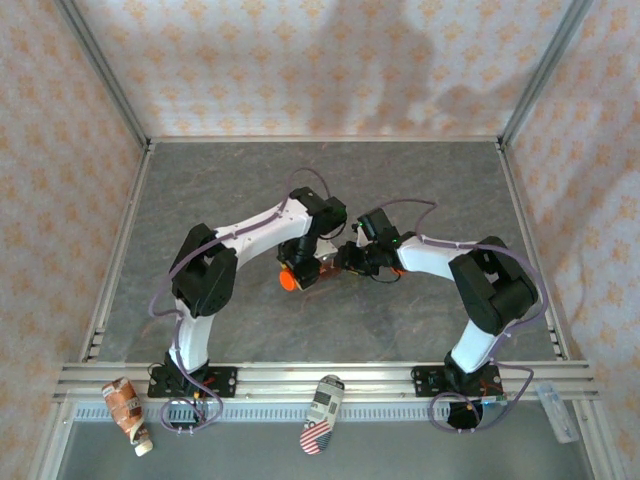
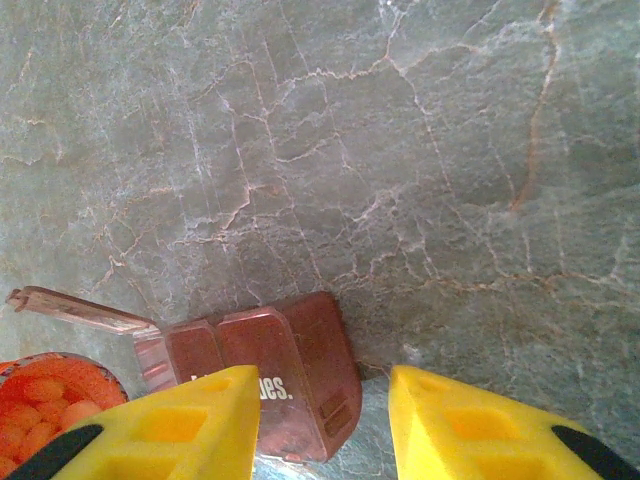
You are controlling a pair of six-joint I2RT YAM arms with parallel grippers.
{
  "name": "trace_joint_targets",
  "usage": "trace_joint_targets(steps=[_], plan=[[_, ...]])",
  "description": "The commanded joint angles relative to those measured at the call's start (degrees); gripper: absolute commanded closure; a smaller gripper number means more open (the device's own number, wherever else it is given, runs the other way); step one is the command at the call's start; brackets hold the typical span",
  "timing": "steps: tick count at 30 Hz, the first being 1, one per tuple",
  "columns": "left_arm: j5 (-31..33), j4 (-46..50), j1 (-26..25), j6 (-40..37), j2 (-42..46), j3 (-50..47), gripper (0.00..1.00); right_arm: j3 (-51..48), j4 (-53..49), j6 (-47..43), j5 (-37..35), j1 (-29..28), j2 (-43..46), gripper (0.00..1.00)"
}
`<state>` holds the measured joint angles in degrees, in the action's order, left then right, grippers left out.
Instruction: Sort the pills into containers
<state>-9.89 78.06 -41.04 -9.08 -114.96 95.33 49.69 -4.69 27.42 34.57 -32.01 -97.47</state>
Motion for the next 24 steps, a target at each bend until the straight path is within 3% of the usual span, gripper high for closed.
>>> trace_joint_targets(steps=[1, 6, 24], plan=[[2.9, 3.4, -0.9, -0.6, -1.6, 2.7, 1.0, -0.2, -1.0, -1.1, 0.5, -0.3, -0.5, 0.61], [5.9, 5.6, -1.7, -0.8, -3.2, 4.5, 1.0, -0.1, -1.2, -1.2, 0.7, -0.3, -1.0, 0.61], [6.4, 6.7, -1.9, -1.1, -5.0, 5.8, 1.0, -0.3, -1.4, -1.5, 0.7, -0.2, -1.1, 0.62]])
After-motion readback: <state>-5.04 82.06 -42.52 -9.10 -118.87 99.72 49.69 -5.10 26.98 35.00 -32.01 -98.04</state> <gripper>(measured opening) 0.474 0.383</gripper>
